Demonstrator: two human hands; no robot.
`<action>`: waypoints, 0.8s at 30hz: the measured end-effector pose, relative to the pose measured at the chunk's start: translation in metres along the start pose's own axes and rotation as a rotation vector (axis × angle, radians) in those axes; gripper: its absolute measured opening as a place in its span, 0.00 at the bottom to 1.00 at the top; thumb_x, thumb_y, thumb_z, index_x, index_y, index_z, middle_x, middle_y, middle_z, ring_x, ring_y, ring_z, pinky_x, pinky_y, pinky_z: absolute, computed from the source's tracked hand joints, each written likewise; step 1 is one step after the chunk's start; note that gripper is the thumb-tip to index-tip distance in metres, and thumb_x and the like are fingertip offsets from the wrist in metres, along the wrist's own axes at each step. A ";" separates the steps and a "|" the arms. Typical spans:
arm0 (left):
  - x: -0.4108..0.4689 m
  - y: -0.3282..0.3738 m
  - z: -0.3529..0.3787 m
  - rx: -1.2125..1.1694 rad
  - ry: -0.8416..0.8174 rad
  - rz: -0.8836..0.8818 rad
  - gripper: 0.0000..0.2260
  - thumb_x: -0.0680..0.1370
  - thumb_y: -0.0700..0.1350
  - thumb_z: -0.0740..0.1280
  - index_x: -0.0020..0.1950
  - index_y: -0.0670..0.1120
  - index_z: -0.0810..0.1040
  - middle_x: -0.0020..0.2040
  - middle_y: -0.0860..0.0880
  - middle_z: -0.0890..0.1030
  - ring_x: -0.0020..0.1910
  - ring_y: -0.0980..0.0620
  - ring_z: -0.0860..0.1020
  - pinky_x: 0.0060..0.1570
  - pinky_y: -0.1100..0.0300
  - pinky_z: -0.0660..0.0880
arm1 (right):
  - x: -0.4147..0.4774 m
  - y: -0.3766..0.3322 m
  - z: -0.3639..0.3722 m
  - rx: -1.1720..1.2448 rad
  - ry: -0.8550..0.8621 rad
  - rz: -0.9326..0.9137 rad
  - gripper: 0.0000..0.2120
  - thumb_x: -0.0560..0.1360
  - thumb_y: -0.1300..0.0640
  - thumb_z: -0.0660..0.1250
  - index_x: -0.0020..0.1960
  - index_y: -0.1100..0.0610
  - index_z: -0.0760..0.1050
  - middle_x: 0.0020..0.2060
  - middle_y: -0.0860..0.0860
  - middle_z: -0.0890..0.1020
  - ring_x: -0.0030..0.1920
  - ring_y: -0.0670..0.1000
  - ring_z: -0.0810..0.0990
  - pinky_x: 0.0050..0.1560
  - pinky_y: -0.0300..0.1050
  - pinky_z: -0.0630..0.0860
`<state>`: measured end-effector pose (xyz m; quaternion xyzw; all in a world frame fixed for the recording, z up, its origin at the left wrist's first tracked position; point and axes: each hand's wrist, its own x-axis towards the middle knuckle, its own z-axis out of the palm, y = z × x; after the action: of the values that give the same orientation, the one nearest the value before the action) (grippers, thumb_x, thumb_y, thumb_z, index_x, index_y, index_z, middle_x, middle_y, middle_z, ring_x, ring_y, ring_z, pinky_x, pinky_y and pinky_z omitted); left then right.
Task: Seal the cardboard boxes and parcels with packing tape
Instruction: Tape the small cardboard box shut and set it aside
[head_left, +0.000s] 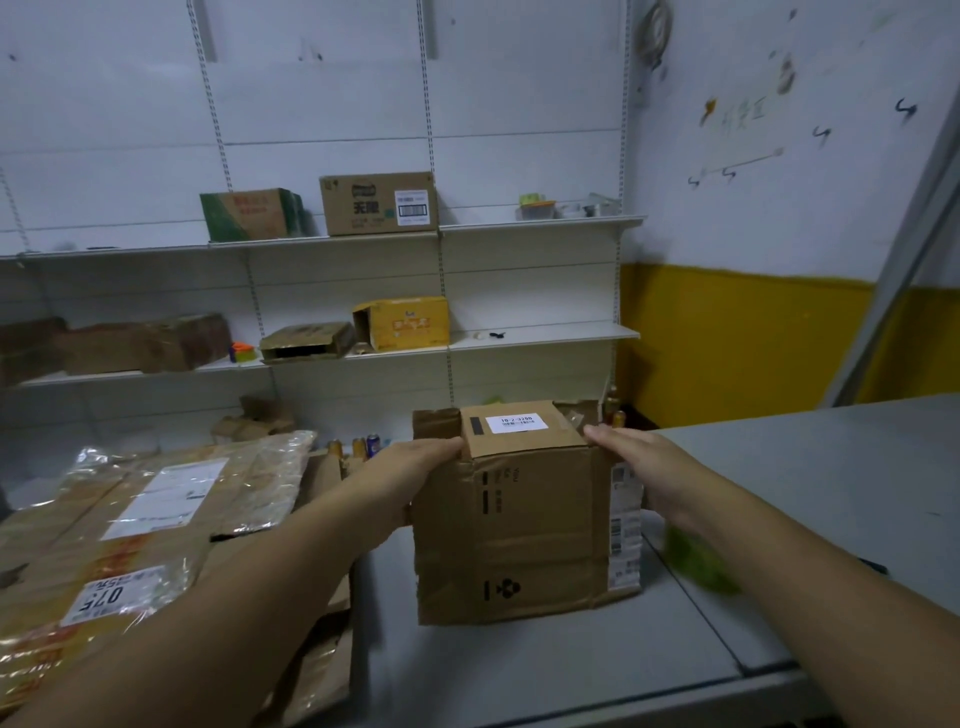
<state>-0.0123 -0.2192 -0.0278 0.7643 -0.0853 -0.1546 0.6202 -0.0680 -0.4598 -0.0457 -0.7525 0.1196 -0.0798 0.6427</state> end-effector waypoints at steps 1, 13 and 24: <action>0.000 -0.004 0.001 0.107 0.051 0.095 0.12 0.78 0.54 0.63 0.57 0.49 0.75 0.53 0.47 0.80 0.53 0.48 0.78 0.52 0.53 0.76 | 0.001 -0.001 -0.001 -0.046 0.016 -0.015 0.11 0.76 0.44 0.65 0.50 0.50 0.78 0.51 0.52 0.81 0.50 0.52 0.79 0.39 0.43 0.69; 0.000 -0.034 -0.013 0.157 -0.151 0.292 0.28 0.64 0.62 0.73 0.62 0.62 0.70 0.73 0.54 0.60 0.65 0.52 0.68 0.52 0.66 0.69 | 0.005 0.010 0.001 0.137 -0.051 0.005 0.10 0.78 0.52 0.63 0.51 0.58 0.78 0.44 0.60 0.84 0.50 0.59 0.82 0.61 0.58 0.74; 0.005 -0.042 -0.019 -0.009 0.193 0.158 0.08 0.77 0.43 0.66 0.56 0.51 0.74 0.63 0.45 0.73 0.61 0.47 0.72 0.62 0.50 0.70 | 0.010 -0.014 -0.010 -0.292 0.015 -0.057 0.05 0.77 0.55 0.66 0.48 0.54 0.80 0.44 0.52 0.81 0.47 0.51 0.78 0.47 0.47 0.74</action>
<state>-0.0033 -0.1938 -0.0658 0.7637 -0.0845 -0.0312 0.6392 -0.0605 -0.4704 -0.0301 -0.8404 0.1130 -0.0854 0.5231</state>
